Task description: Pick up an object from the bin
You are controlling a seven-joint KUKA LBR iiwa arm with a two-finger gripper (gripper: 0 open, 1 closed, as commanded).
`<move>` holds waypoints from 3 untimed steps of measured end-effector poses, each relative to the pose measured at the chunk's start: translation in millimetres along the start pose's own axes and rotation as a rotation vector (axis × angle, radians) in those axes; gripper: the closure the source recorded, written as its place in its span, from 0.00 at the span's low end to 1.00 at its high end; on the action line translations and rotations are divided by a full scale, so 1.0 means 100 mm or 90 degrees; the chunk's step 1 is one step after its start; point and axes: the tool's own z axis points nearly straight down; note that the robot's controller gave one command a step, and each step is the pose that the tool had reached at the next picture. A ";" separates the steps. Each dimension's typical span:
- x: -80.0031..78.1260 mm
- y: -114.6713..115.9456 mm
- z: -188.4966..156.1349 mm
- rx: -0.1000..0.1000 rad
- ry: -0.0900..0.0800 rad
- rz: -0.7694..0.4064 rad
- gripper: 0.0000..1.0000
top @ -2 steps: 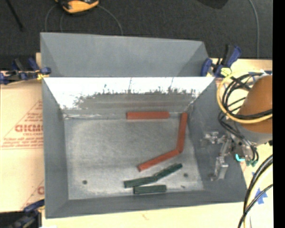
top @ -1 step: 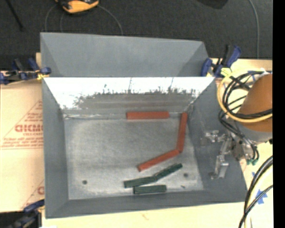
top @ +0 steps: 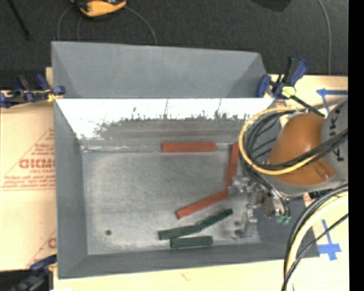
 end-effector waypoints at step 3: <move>-0.03 -0.09 0.31 0.003 0.000 -0.198 0.00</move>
Offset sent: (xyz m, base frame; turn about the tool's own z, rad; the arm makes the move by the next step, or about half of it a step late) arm 0.0000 0.0000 0.0000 0.0000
